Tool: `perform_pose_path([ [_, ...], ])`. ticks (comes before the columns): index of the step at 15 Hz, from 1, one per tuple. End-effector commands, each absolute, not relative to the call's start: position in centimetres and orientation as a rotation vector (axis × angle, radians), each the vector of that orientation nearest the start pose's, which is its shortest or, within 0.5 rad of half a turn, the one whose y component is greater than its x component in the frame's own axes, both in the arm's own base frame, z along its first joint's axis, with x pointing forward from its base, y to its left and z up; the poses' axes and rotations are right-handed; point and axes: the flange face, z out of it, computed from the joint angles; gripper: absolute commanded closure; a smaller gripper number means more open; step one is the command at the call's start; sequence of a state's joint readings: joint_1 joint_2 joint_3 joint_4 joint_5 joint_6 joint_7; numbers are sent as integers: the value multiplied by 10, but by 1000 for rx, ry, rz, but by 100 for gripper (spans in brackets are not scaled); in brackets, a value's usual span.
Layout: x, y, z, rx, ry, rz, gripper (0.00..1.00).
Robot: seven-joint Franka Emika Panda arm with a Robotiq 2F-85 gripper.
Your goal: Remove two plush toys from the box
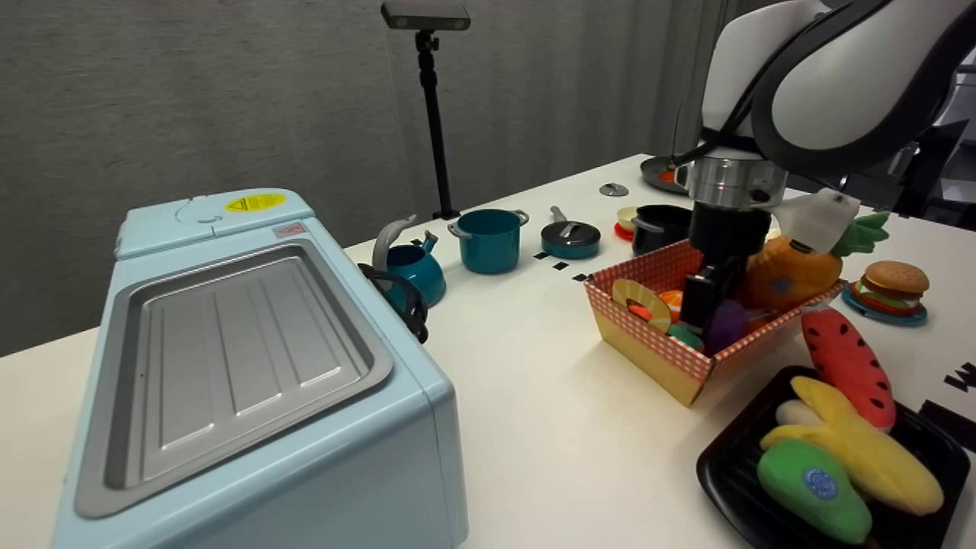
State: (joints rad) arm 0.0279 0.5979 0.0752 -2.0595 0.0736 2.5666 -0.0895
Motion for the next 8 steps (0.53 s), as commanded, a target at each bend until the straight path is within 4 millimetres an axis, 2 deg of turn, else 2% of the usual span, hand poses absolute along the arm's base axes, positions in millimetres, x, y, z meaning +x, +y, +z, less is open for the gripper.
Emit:
perform_pose_path([
  [1, 579, 58, 130, -3063, -184, 189, 51],
  [6, 582, 66, 160, -3078, -159, 137, 83],
  [8, 585, 76, 180, -3077, -151, 86, 87],
])
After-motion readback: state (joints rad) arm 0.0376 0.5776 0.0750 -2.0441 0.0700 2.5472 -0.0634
